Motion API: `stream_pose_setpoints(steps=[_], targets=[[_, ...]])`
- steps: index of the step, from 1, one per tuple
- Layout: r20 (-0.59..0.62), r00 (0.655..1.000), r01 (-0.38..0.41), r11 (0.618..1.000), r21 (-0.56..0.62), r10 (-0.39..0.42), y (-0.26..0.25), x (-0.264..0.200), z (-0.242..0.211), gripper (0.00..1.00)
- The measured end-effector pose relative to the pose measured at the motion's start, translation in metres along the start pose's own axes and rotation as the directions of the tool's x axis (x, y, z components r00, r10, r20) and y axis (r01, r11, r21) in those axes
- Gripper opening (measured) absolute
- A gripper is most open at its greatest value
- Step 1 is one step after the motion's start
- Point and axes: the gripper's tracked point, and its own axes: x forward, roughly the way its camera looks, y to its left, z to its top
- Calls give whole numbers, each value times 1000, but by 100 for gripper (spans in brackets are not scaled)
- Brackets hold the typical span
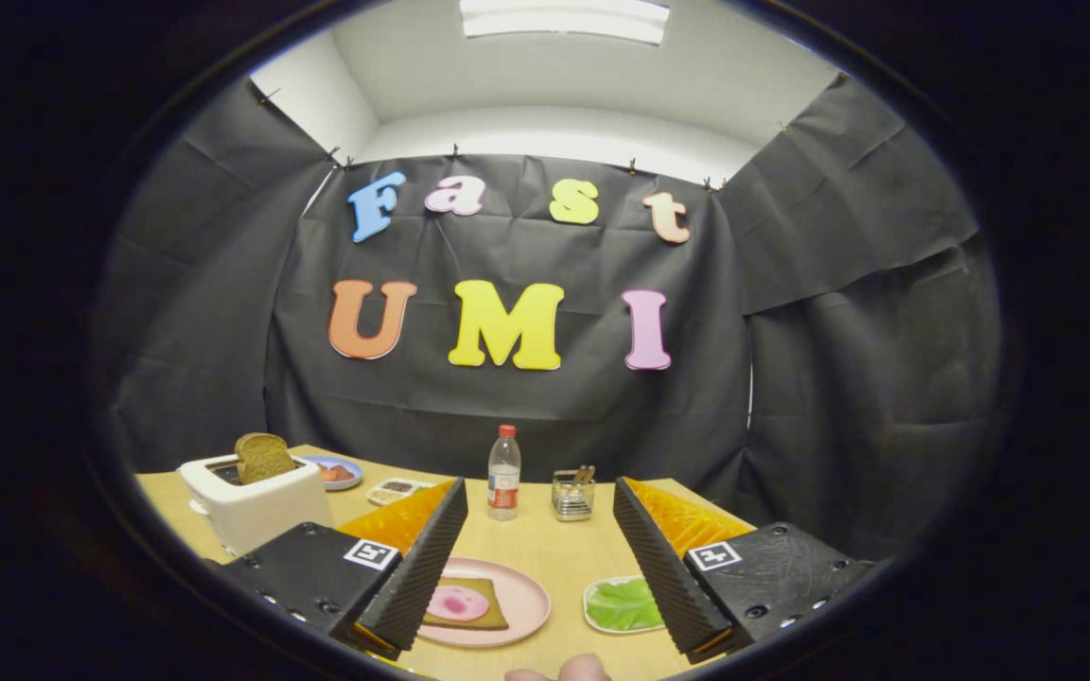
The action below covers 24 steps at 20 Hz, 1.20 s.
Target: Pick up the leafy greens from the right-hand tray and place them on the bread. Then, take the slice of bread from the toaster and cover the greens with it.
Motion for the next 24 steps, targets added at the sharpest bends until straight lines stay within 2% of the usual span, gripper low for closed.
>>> stream_pose_setpoints(steps=[8, 14, 20, 24], targets=[[-23, 1000, -7, 1000, 0, 7, -4, 4, -7, 95], [-60, 998, 18, 999, 28, -16, -46, 15, -15, 95], [-208, 978, 58, 986, 159, -24, -120, 32, -61, 96], [-376, 927, 119, 949, 293, 0, -162, 49, -118, 95]])
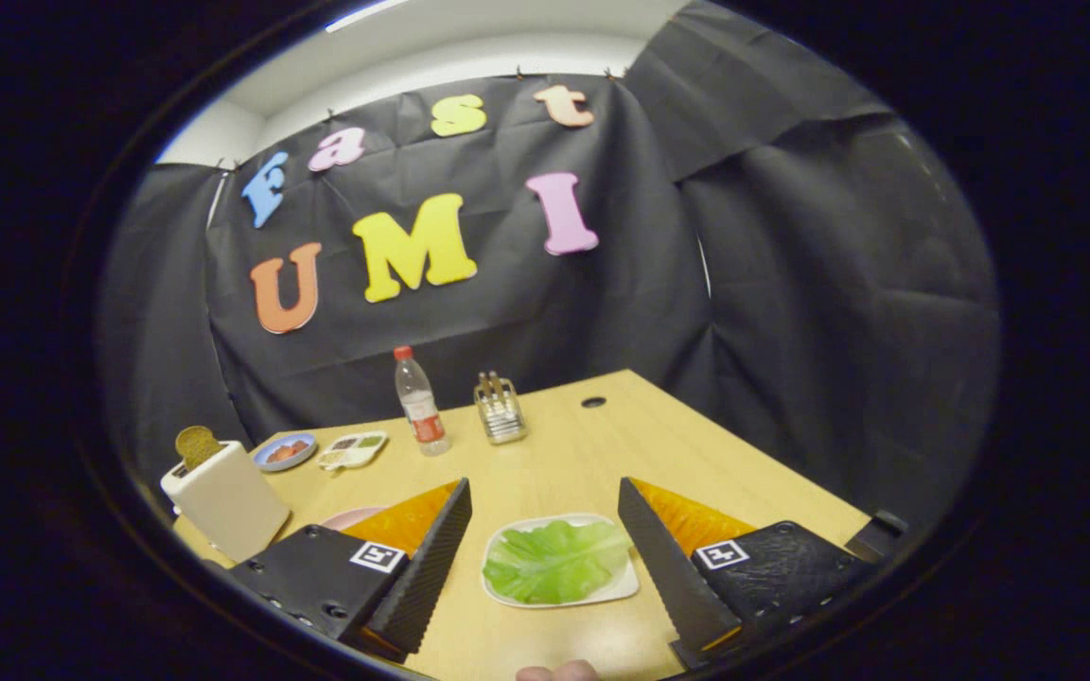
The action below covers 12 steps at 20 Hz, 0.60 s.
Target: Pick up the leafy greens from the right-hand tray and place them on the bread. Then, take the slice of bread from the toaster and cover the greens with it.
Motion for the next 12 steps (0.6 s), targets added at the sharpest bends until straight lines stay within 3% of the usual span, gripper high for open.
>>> stream_pose_setpoints(steps=[7, 12], targets=[[-220, 975, 69, 965, 255, -11, -53, 54, -50, 96], [-264, 964, 87, 937, 338, 6, -62, 76, -63, 96]])
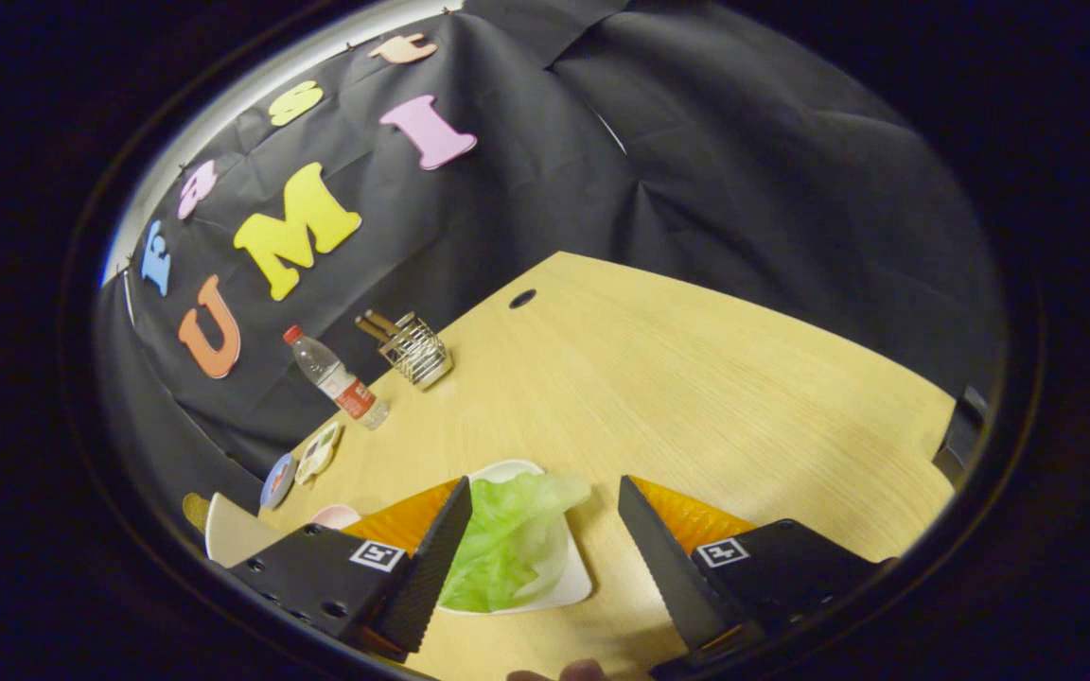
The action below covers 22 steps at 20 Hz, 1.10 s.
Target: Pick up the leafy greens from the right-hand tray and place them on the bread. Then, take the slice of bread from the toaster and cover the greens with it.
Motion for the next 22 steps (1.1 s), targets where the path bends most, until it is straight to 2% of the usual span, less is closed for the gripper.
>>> stream_pose_setpoints(steps=[3, 6, 10, 13, 14, 16, 22], targets=[[-34, 999, -34, 997, 66, 36, 3, 5, -5, 96], [-37, 999, -22, 998, 51, 24, 4, 15, -4, 94], [-61, 998, 33, 999, 33, -31, -9, 20, -6, 49], [-59, 998, 27, 999, 28, -26, -10, 18, -3, 19], [-53, 999, 8, 1000, 22, -7, -8, 17, -3, 19], [-37, 999, 10, 1000, 13, -10, -7, 17, 4, 0], [9, 996, -88, 995, 38, 87, 21, -4, 17, 0]])
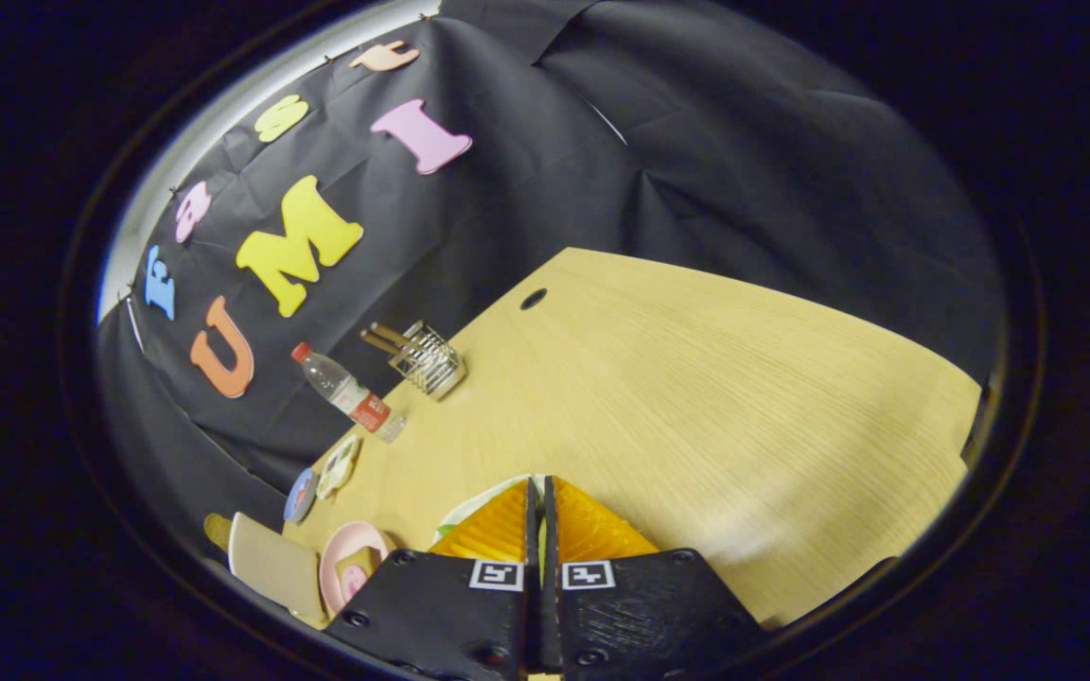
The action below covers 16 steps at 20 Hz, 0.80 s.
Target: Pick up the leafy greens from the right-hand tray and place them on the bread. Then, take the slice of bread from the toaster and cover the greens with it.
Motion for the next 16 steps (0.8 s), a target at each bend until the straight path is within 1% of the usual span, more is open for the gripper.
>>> stream_pose_setpoints(steps=[4, 7, 12, 16], targets=[[3, 995, -97, 992, 78, 97, 33, -15, 5, 0], [3, 989, -147, 984, 105, 147, 56, -23, 4, 0], [27, 977, -215, 973, 80, 213, 103, -42, 6, 0], [39, 960, -277, 960, 40, 276, 151, -58, -3, 0]])
